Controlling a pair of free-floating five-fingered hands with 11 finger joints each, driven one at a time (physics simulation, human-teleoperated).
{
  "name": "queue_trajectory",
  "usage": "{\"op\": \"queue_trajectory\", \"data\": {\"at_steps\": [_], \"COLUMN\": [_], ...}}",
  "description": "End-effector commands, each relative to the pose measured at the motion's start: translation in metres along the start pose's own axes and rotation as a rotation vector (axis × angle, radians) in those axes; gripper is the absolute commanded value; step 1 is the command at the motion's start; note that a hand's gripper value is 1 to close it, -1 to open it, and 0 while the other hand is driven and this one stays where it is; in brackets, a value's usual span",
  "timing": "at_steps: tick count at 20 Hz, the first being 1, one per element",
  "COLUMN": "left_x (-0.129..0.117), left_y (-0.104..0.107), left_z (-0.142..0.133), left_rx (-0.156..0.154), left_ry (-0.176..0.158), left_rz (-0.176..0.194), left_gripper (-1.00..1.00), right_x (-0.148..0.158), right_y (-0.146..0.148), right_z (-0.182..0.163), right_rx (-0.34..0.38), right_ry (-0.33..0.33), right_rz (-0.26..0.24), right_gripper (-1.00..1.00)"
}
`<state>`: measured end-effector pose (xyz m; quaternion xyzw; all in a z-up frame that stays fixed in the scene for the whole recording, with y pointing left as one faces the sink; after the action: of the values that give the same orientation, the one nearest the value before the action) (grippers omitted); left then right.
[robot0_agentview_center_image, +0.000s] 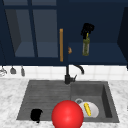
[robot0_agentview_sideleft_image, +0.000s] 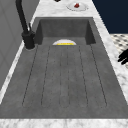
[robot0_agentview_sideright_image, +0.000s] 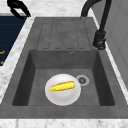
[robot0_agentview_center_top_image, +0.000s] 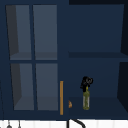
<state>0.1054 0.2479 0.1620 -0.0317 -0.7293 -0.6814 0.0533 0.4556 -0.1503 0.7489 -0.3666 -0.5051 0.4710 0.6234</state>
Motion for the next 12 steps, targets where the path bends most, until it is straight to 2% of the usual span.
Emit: {"op": "queue_trajectory", "data": {"at_steps": [1,12], "left_x": [0.000,0.000], "left_y": [0.000,0.000], "left_z": [0.000,0.000], "left_rx": [0.000,0.000], "left_ry": [0.000,0.000], "left_rz": [0.000,0.000], "left_gripper": [0.00,0.00], "right_x": [0.003,0.013], "right_y": [-0.009,-0.053], "right_z": [0.011,0.011], "right_rx": [-0.039,-0.007], "right_ry": [-0.010,-0.005], "right_rz": [0.000,0.016], "right_gripper": [-1.00,-1.00]}}
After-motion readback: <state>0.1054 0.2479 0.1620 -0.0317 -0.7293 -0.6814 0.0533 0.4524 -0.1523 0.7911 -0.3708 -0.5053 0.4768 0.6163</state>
